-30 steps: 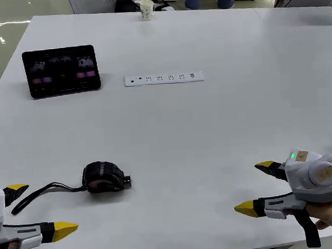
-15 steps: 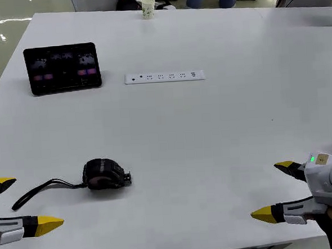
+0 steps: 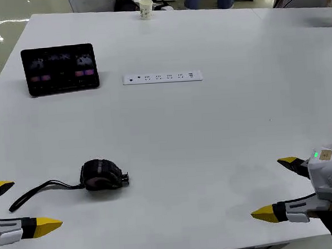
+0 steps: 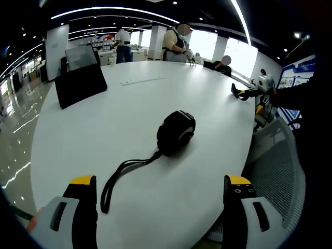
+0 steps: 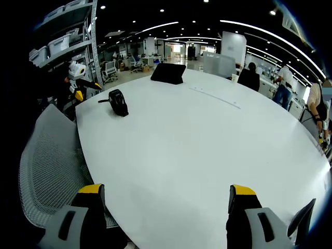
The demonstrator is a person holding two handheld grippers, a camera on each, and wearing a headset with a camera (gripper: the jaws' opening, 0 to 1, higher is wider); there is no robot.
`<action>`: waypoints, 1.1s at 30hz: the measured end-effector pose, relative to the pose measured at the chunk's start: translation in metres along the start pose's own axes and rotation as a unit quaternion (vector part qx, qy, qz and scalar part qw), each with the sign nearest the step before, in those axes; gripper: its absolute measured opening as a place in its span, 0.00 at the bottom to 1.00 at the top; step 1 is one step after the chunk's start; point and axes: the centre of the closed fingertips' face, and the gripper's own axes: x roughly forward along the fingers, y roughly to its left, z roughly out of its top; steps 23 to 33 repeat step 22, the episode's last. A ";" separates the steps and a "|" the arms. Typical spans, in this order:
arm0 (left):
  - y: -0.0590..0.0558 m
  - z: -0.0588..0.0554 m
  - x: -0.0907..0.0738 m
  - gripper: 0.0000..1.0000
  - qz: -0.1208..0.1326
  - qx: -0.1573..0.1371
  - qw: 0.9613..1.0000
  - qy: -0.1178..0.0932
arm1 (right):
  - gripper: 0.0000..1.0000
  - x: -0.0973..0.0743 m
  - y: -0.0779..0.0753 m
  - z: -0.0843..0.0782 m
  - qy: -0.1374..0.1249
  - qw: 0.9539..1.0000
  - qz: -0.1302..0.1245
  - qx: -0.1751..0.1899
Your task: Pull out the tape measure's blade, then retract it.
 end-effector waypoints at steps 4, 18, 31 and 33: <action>-0.001 0.003 0.001 0.99 -0.001 0.004 1.000 -0.002 | 0.99 0.001 0.001 -0.002 0.003 1.000 0.002 0.000; -0.009 0.004 0.006 0.99 -0.011 0.009 1.000 0.005 | 0.99 -0.001 0.002 -0.004 0.003 1.000 0.002 0.004; -0.010 0.007 0.006 0.99 -0.012 0.009 1.000 0.003 | 0.99 0.002 0.000 -0.008 0.005 1.000 0.004 0.006; -0.010 0.007 0.006 0.99 -0.012 0.009 1.000 0.003 | 0.99 0.002 0.000 -0.008 0.005 1.000 0.004 0.006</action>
